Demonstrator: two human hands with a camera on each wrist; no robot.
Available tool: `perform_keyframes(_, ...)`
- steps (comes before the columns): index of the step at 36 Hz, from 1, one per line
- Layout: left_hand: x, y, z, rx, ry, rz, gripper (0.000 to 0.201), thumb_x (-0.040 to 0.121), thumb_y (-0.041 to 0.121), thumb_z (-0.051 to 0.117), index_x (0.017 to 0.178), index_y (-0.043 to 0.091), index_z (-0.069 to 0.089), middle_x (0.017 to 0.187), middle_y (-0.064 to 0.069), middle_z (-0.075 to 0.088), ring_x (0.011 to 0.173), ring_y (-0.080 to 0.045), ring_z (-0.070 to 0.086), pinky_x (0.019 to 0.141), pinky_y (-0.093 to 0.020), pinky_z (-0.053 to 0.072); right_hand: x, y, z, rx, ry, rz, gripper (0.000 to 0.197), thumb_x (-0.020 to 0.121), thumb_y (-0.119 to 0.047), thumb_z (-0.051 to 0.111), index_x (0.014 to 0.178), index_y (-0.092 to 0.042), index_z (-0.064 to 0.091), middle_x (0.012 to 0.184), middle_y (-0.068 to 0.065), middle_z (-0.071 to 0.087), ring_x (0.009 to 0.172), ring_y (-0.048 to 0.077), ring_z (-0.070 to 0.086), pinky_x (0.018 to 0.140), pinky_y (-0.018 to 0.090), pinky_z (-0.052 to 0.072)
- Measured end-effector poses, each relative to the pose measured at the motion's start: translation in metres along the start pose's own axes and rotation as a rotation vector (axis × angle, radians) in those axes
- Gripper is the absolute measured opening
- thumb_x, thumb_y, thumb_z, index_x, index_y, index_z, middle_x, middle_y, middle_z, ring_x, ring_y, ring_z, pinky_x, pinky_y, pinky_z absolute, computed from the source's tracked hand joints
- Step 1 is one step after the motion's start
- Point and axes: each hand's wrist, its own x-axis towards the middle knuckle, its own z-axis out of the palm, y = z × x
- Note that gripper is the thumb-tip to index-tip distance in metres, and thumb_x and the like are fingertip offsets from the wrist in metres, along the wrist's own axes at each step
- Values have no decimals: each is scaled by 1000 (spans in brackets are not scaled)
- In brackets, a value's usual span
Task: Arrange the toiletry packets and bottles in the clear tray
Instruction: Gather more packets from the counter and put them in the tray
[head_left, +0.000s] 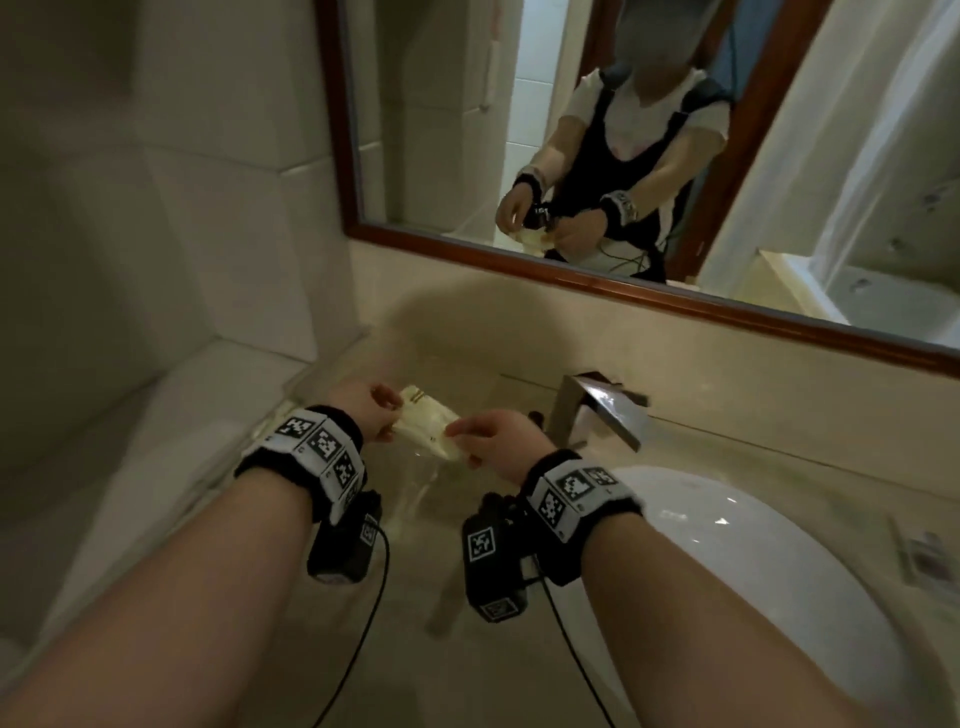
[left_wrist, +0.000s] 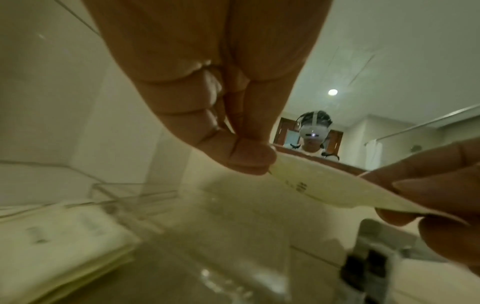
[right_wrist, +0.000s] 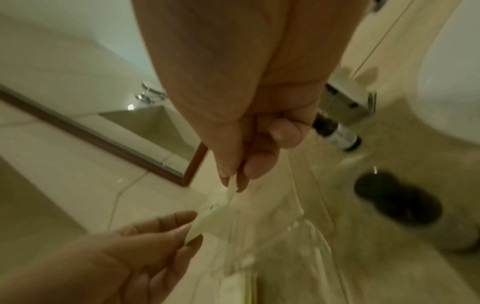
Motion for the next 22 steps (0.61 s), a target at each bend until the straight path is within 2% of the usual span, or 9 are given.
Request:
perform_keyframes(2,8,-19,-11,83,-1,-25,17,88,-6,55,101,2,62,89,-13,55,61,-14,50,37,-9,46,10,-5,24,-47,-71,34,28,97,-19,49,120,-16,64,91,0,61,61,2,50,50,3,39)
perform_keyframes(3,12,-28,-17,127,-12,-43,21,87,-6,55,105,1,64,97,-16,59,66,-16,54,45,-13,50,15,-7,36,-81,-106,48,29,98,-20,47,122,-16,63,96,2,61,63,4,52,51,3,40)
perform_keyframes(5,15,-41,-25,227,-39,-71,26,87,-1,57,111,3,65,112,-16,64,81,-21,60,66,-24,54,21,-9,54,-153,-166,73,32,98,-20,45,127,-17,59,115,7,63,86,14,61,72,10,45)
perform_keyframes(6,16,-47,-28,278,-56,-82,27,87,2,57,112,5,66,114,-13,66,87,-23,63,75,-27,54,25,-9,61,-200,-190,82,34,98,-19,44,129,-17,58,126,8,61,102,20,61,85,18,45)
perform_keyframes(8,20,-57,-31,335,-76,-96,27,88,6,57,113,7,66,114,-10,68,95,-25,66,85,-28,52,33,-10,75,-299,-232,100,37,98,-17,42,132,-16,54,135,9,56,120,26,54,98,27,41)
perform_keyframes(12,27,-73,-28,334,-159,-136,28,91,11,54,116,5,64,114,-16,67,86,-23,62,86,-32,54,49,-7,93,-439,-322,199,42,99,-18,40,140,-16,45,142,12,48,127,29,48,105,32,39)
perform_keyframes(17,37,-80,-24,426,-276,-127,34,94,22,51,124,7,61,124,-12,63,113,-27,60,98,-32,49,61,2,110,-563,-302,280,45,97,-15,44,141,-18,43,142,12,39,125,31,47,104,36,42)
perform_keyframes(19,39,-80,-21,481,-301,-117,31,94,22,51,118,7,64,124,-12,63,112,-27,60,95,-31,49,63,5,114,-577,-256,310,42,96,-15,46,139,-16,46,141,10,33,120,31,50,102,37,44)
perform_keyframes(22,41,-80,-17,555,-322,-100,27,93,22,52,108,6,68,118,-14,66,92,-22,61,79,-28,48,65,9,115,-558,-229,366,44,94,-11,47,138,-14,45,143,6,26,107,26,53,97,34,47)
